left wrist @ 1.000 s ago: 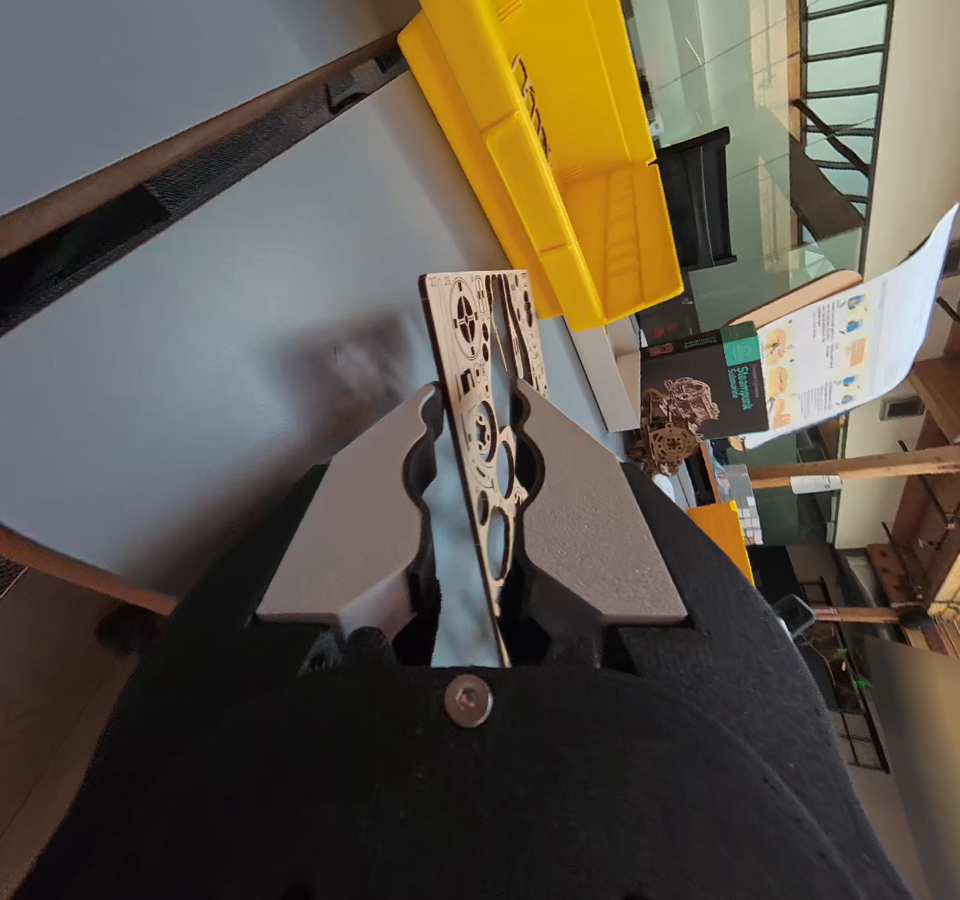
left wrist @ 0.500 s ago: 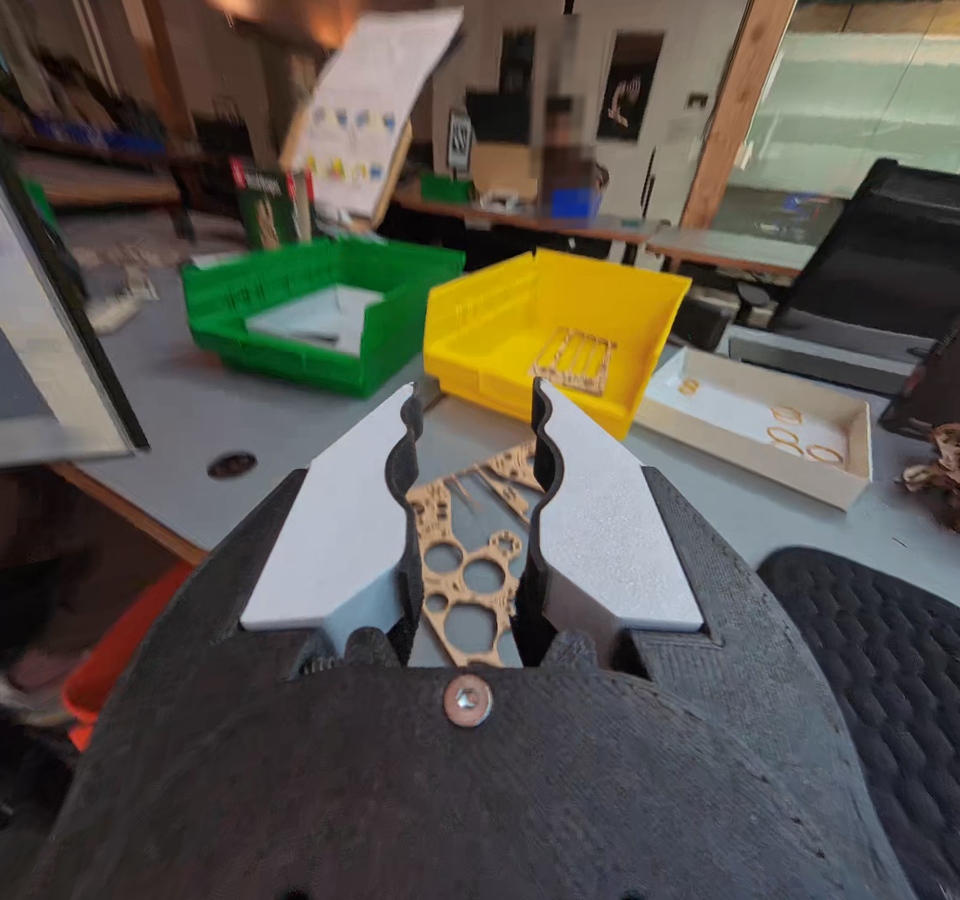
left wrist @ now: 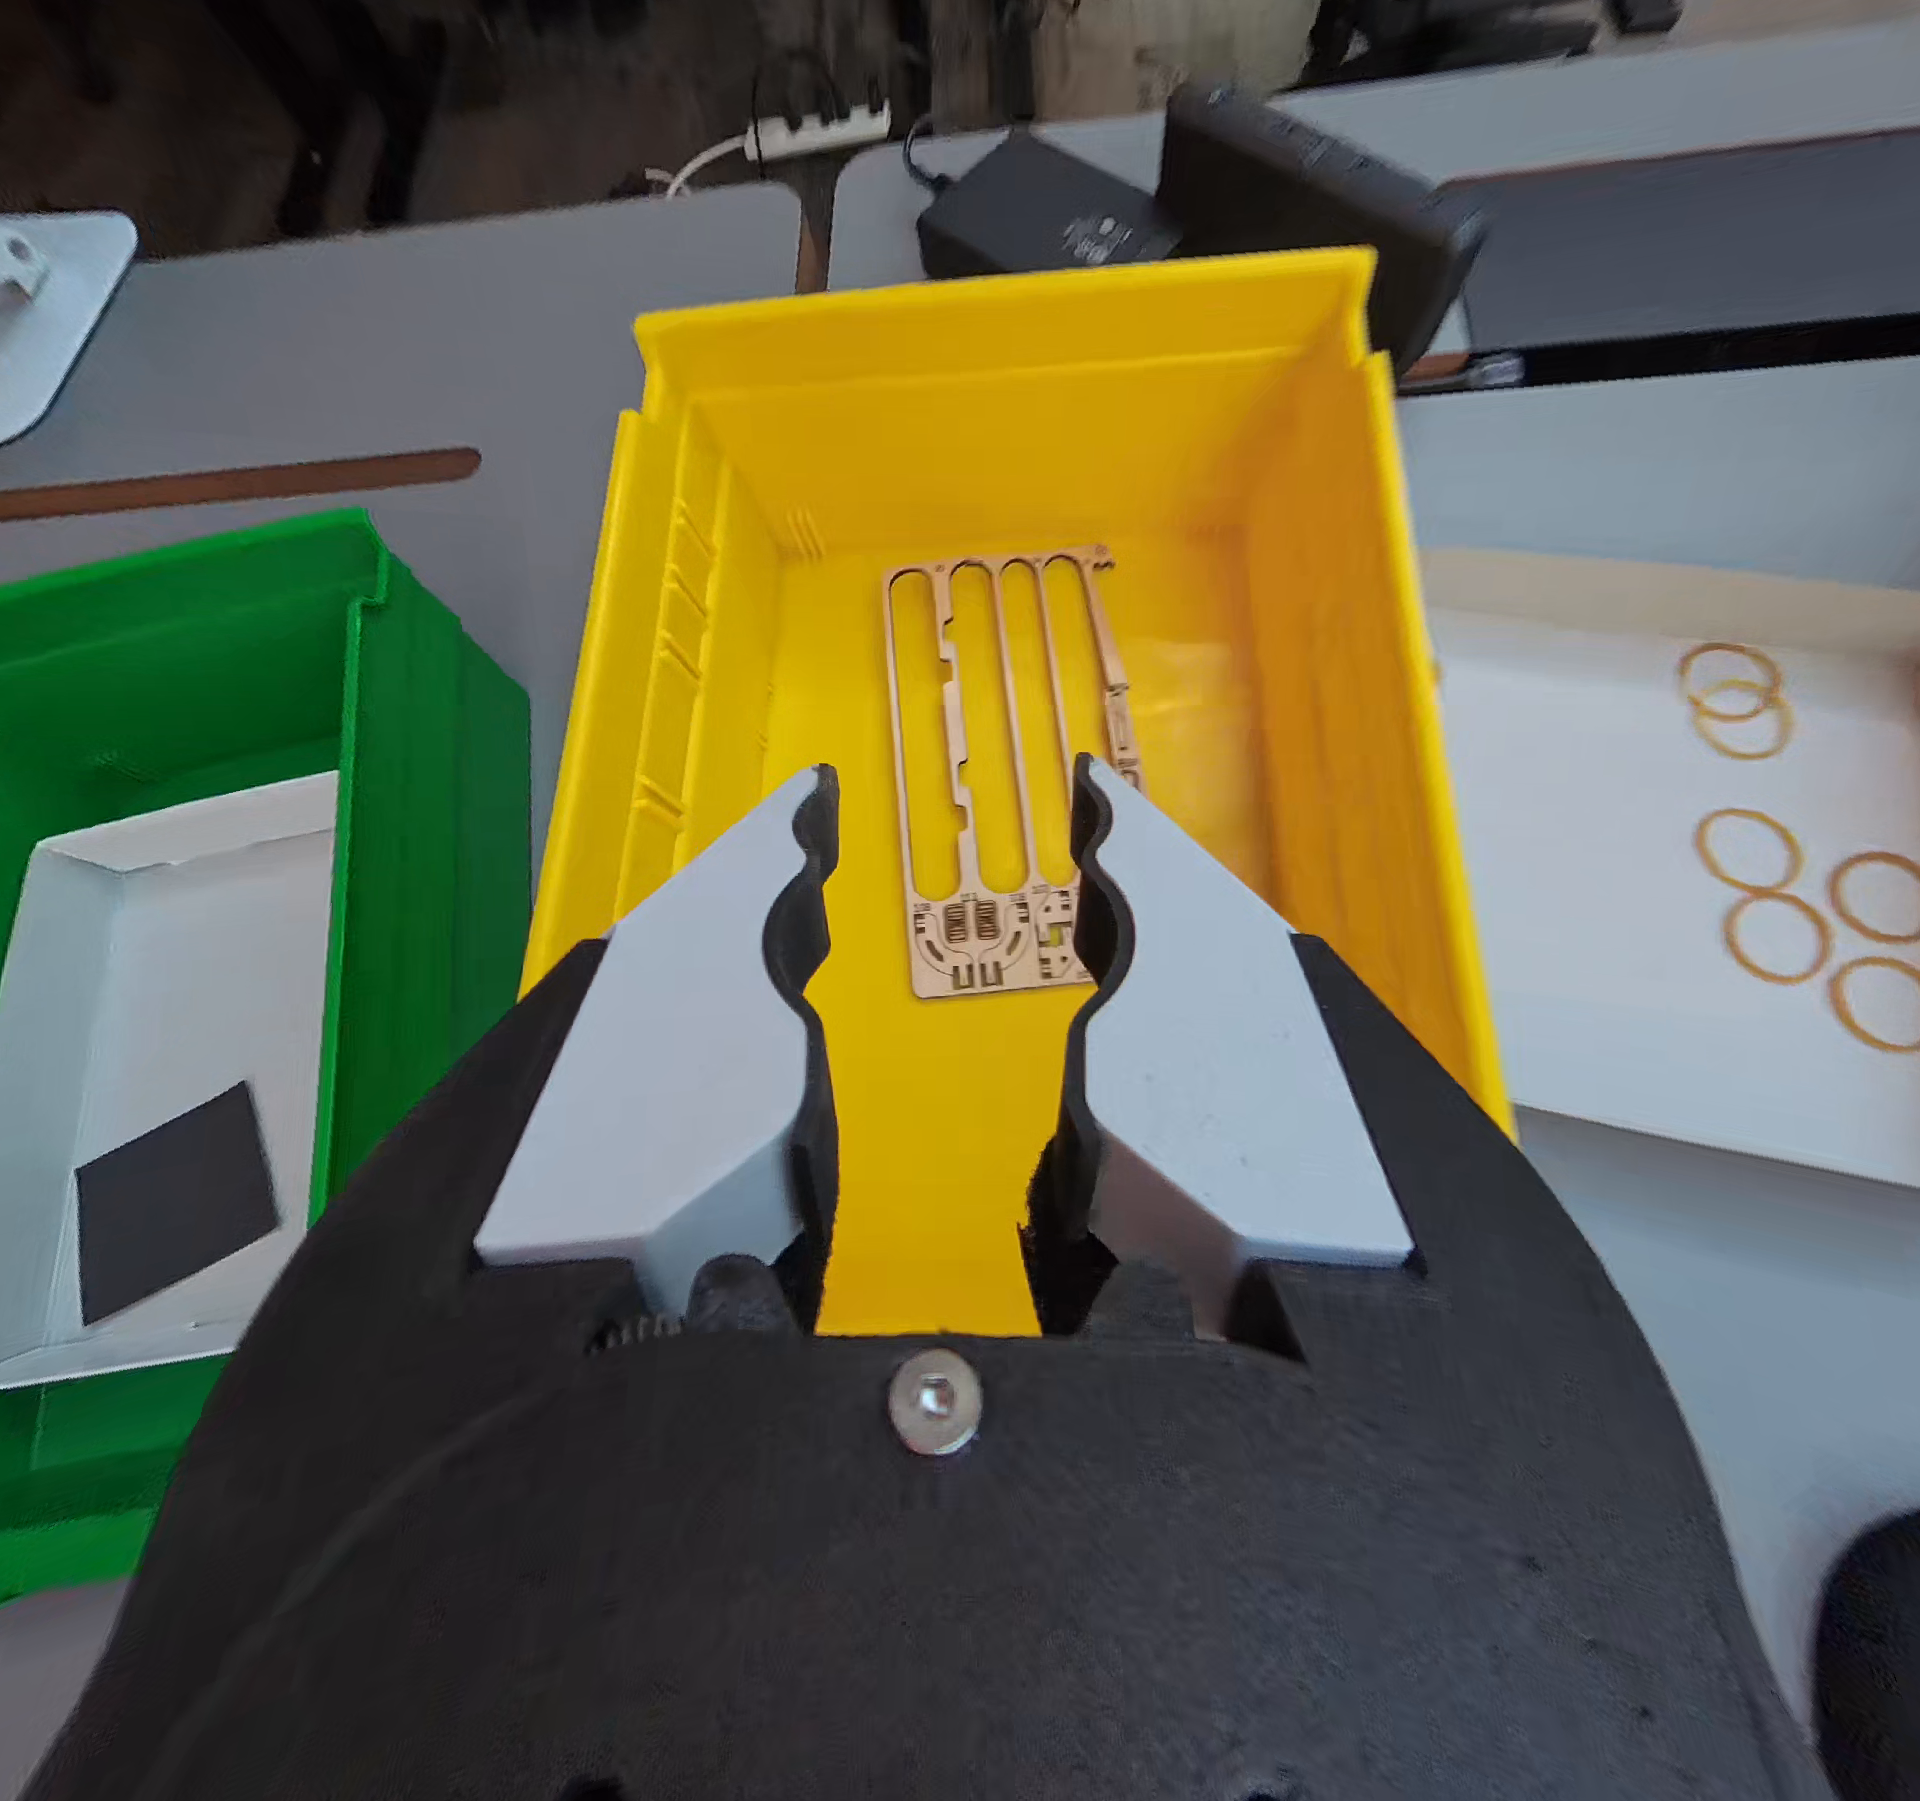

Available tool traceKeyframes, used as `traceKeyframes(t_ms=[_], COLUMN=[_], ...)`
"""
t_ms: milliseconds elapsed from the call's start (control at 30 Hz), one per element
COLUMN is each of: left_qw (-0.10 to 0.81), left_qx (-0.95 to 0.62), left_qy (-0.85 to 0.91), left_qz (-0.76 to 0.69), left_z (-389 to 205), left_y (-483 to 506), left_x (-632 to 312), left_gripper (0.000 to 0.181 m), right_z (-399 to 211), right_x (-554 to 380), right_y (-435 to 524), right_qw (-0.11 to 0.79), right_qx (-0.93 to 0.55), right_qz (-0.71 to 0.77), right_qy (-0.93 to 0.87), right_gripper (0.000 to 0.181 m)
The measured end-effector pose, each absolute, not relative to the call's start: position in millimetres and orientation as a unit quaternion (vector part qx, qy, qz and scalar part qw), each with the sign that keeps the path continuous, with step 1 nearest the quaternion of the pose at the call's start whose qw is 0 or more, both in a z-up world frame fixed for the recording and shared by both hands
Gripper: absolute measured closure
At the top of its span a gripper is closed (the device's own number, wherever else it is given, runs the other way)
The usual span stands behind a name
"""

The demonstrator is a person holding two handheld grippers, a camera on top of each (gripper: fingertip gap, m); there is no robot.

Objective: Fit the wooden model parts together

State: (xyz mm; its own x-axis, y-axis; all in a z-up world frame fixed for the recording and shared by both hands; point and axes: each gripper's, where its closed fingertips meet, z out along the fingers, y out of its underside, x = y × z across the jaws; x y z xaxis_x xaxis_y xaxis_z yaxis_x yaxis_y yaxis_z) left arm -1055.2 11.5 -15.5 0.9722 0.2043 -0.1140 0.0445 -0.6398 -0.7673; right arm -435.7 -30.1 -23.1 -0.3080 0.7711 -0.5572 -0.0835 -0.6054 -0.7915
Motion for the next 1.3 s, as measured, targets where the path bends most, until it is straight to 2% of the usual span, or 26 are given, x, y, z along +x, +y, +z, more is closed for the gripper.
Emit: traceKeyframes(t_ms=[267,600,667,767,867,1000,1300], left_qw=[0.242,0.195,0.198,0.209,0.203,0.231,0.294], left_qx=[-0.96,-0.974,-0.974,-0.975,-0.976,-0.962,-0.906], left_qy=[-0.06,-0.045,-0.041,-0.057,-0.057,-0.021,0.042], left_qz=[0.128,0.11,0.097,0.052,0.049,0.146,0.302], left_z=[-122,-148,-150,-152,-152,-123,26], left_y=[56,63,65,68,67,64,30], left_x=[-1105,-1112,-1109,-1101,-1103,-1114,-1075], left_gripper=[0.149,0.155,0.16,0.178,0.181,0.181,0.181], right_z=[-26,-27,-27,-27,-26,-24,-20], right_x=[-438,-439,-439,-439,-438,-436,-435], right_y=[-26,-22,-23,-23,-22,-23,-28], right_qw=[0.302,0.291,0.292,0.293,0.297,0.304,0.314], right_qx=[-0.524,-0.529,-0.528,-0.529,-0.526,-0.52,-0.507], right_qz=[0.724,0.73,0.729,0.728,0.73,0.73,0.728], right_qy=[-0.331,-0.321,-0.324,-0.324,-0.321,-0.324,-0.338], right_gripper=[0.167,0.166,0.166,0.167,0.167,0.168,0.168])
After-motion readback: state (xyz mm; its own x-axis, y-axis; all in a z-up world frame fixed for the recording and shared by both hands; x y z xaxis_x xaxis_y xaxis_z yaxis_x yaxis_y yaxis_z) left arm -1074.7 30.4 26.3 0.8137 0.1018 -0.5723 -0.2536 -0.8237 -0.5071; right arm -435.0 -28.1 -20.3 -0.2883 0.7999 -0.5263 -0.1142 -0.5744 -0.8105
